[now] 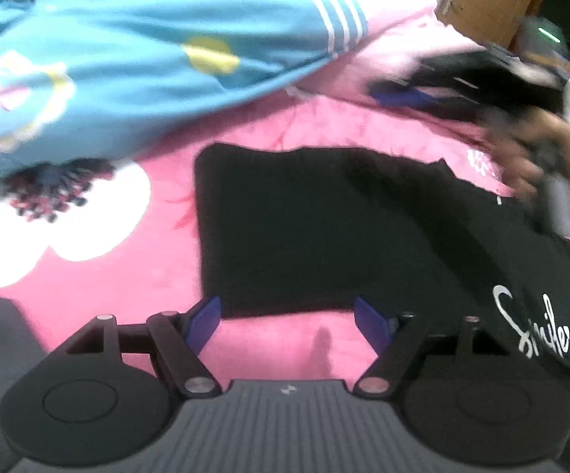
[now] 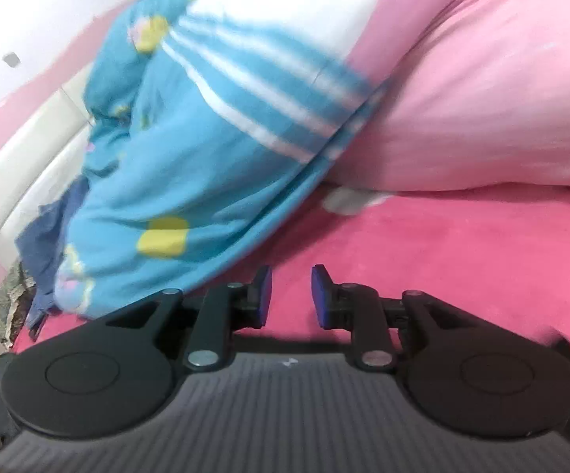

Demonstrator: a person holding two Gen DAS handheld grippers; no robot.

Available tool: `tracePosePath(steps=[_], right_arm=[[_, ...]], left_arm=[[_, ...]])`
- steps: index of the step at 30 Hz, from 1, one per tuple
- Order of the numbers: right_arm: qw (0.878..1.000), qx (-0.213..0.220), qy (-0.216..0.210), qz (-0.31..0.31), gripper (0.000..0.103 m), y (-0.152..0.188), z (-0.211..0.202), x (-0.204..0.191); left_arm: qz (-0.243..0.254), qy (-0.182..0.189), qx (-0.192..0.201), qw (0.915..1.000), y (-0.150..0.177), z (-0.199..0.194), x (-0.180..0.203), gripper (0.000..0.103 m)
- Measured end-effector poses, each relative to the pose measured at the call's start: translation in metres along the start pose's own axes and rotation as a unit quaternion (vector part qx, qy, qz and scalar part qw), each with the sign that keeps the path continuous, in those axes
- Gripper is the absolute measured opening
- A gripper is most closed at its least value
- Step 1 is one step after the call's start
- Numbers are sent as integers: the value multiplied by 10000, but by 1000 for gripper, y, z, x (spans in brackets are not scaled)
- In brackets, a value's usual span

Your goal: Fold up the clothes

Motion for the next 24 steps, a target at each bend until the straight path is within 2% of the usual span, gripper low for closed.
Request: tracePosePath(steps=[4,9,11,12,13,14,16,19,24], right_arm=[[9998,90,164,-16,26,50,-111,-10],[9969,52,712,324,32,116,-232,-48],[9946,37,931,459,35,143,-280,-62],[9932,30,1040,527,36,157,-304,-70],[9916,22,1149,595,45,170,-328,-77],[9898,15,1258,662,50,183,-352,-85],[9859,-1,1475,797,51,210,-401,-100],[9779,61,1832,1009,57,243,-464,-121],[9640,417,2393,1079,61,256,-513,-146]], left_arm=[[-141,-185,315,9992,7,-47,14,76],[-230,-266,775,9964,14,-149,70,76],[-315,-284,887,9952,15,-198,98,80],[-358,-290,942,9945,15,-222,113,89],[-404,-272,998,9938,15,-245,127,95],[-459,-276,1016,9934,15,-263,141,96],[-550,-286,1045,9926,15,-299,169,100],[-205,-356,928,9948,15,-328,210,101],[508,-378,950,9935,18,-361,259,101]])
Point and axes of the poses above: each gripper's, at about its wrist camera, not at the fingertips, and z roughly the way its jaws point, x to its right, y to its underside, the point moved 5 cm from there along z, roughly the way its jaws point, and after that the axes turned 3 degrees about z, right-handed, at the moved point
